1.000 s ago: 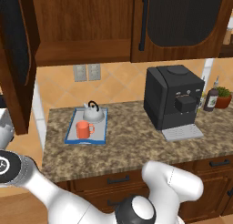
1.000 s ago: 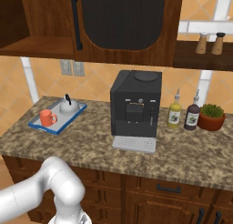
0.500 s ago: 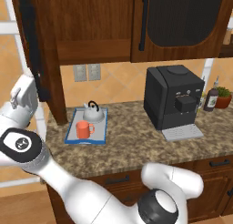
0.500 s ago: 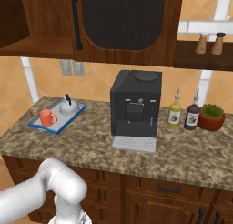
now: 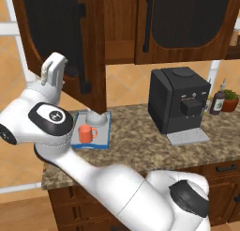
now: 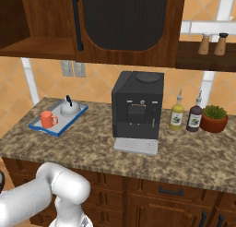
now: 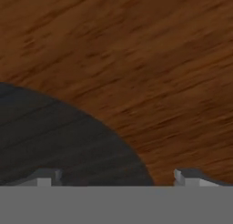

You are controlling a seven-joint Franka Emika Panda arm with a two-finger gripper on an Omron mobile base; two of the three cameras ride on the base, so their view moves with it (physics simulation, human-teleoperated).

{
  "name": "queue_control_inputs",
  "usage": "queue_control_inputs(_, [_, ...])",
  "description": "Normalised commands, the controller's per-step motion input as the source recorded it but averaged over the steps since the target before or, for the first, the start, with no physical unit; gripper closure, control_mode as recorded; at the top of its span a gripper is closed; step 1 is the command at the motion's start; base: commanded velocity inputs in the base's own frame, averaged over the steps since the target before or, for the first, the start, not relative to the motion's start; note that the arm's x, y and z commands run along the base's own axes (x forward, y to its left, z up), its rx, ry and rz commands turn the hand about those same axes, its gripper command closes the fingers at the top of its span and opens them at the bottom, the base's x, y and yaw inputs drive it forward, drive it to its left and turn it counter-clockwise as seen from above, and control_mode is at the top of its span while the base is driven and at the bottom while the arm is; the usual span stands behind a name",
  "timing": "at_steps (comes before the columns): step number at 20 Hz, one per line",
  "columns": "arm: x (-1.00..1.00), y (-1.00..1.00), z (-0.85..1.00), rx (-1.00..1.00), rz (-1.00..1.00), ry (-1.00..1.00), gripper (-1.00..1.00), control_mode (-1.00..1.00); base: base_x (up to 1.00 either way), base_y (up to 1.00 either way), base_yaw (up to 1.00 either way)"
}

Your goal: Pick the kettle from the counter and place it on the tray. Then pick the mug from the cabinet and place it on the tray. Then close the cabinet doors.

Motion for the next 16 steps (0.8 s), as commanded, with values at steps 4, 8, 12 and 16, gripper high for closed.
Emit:
queue_control_inputs(4, [0.42, -0.84, 0.00, 0.06, 0.09, 0.26, -1.00, -1.00, 0.00, 0.00, 0.00])
queue_control_inputs(8, [0.61, -0.80, 0.00, 0.07, 0.09, 0.23, -1.00, -1.00, 0.00, 0.00, 0.00])
queue_control_inputs(12, [0.72, -0.76, 0.00, 0.07, 0.11, 0.21, -1.00, -1.00, 0.00, 0.00, 0.00])
queue_control_inputs(16, [0.93, -0.68, -0.01, 0.07, 0.12, 0.17, -1.00, -1.00, 0.00, 0.00, 0.00])
